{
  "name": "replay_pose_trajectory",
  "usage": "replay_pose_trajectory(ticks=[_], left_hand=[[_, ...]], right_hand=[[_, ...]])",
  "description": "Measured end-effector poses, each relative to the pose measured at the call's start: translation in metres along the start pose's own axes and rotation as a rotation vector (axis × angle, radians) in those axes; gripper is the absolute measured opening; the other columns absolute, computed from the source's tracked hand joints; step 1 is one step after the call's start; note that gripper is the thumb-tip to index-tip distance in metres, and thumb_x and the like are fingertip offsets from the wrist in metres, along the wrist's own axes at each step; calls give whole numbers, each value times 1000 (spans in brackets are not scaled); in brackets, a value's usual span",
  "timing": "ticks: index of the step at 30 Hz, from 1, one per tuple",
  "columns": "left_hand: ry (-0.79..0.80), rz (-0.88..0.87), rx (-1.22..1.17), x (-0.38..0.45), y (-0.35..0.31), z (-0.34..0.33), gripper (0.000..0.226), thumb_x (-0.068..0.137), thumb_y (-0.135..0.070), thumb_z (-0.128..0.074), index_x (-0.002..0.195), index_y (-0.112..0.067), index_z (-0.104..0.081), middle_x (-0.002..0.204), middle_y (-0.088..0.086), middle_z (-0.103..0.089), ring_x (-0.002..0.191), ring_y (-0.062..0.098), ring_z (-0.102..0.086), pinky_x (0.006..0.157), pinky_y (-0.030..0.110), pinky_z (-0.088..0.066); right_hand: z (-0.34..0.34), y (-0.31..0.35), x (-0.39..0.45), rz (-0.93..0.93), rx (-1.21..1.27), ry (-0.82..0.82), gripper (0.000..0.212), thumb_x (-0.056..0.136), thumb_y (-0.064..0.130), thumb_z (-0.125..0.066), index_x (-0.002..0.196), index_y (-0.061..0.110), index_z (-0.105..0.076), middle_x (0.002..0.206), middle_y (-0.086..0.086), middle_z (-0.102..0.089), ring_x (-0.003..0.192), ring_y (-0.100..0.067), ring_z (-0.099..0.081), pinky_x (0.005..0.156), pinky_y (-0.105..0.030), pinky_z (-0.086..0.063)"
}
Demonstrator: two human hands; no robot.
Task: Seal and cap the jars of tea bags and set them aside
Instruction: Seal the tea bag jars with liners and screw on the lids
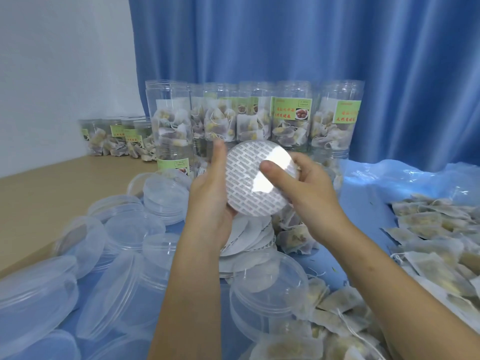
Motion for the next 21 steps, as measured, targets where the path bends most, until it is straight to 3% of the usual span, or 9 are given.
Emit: replay_pose_trajectory(ticks=[1, 3, 4, 6, 10, 12, 15, 18, 21], left_hand=[[45, -25, 10, -1, -1, -3, 46, 73, -44, -67, 106, -11, -67, 96, 7, -75, 88, 22, -72, 77, 40, -59], [67, -62, 13, -3, 0, -10, 34, 77, -22, -71, 109, -11, -66, 102, 10, -73, 92, 24, -70, 82, 40, -57], [61, -62, -18, -3, 1, -13, 29, 82, -16, -69, 110, -10, -65, 103, 11, -72, 94, 25, -70, 83, 40, -57], [75, -42, -74, -4, 4, -18, 24, 87, -15, -63, 110, -11, -66, 105, 11, -72, 96, 24, -69, 83, 38, -57], [225, 17, -98, -4, 4, -26, 29, 88, -22, -57, 114, -11, -65, 114, 7, -68, 108, 20, -63, 94, 38, -51], [298, 30, -118, -6, 4, -32, 19, 88, -22, -54, 98, -11, -67, 91, 4, -73, 85, 16, -69, 75, 30, -57], [138, 27, -45, -3, 9, -33, 8, 87, -16, -59, 79, -15, -60, 87, 7, -72, 76, 20, -70, 69, 30, -58], [-30, 16, -19, 2, 13, -22, 10, 86, -15, -60, 77, -16, -58, 80, 3, -65, 70, 18, -64, 63, 28, -51], [-107, 40, -58, 5, 15, -13, 13, 87, -14, -57, 74, -15, -56, 75, 0, -63, 65, 16, -60, 59, 26, -48]], right_hand=[[1, 2, 0, 52, -70, -41, 50, 76, 39, -73, 120, 30, -52, 104, 8, -66, 92, -11, -67, 84, -41, -55], [-3, 15, -5, 275, -291, -27, 72, 78, 39, -73, 137, 41, -31, 128, 7, -47, 117, -8, -51, 101, -28, -43], [-9, 21, -10, 396, -434, 29, 78, 75, 42, -72, 139, 43, -27, 138, 3, -37, 127, -7, -39, 106, -19, -31], [-18, 24, -15, 513, -685, 119, 79, 69, 49, -68, 139, 42, -33, 149, -3, -22, 138, -15, -22, 106, -16, -15], [-5, 29, -10, 506, -832, 38, 75, 66, 61, -61, 135, 33, -46, 148, -11, -27, 136, -29, -29, 105, -36, -29], [10, 32, 1, 465, -868, -52, 75, 64, 61, -59, 133, 34, -49, 144, -12, -34, 131, -32, -35, 105, -43, -34], [38, 25, 30, 249, -924, -105, 67, 65, 68, -50, 128, 49, -46, 139, -5, -41, 129, -27, -40, 105, -42, -37], [50, 2, 55, -13, -1084, 95, 56, 71, 67, -51, 126, 56, -45, 139, -4, -45, 128, -26, -43, 101, -40, -36], [47, -12, 61, -89, -1103, 251, 53, 71, 65, -54, 123, 53, -51, 139, -3, -50, 123, -25, -48, 99, -40, -42]])
Point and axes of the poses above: each hand's wrist, its own x-axis towards the middle knuckle, its own z-axis out of the back of the hand, y = z × x, the point moved 5 cm from there along x, towards the middle knuckle
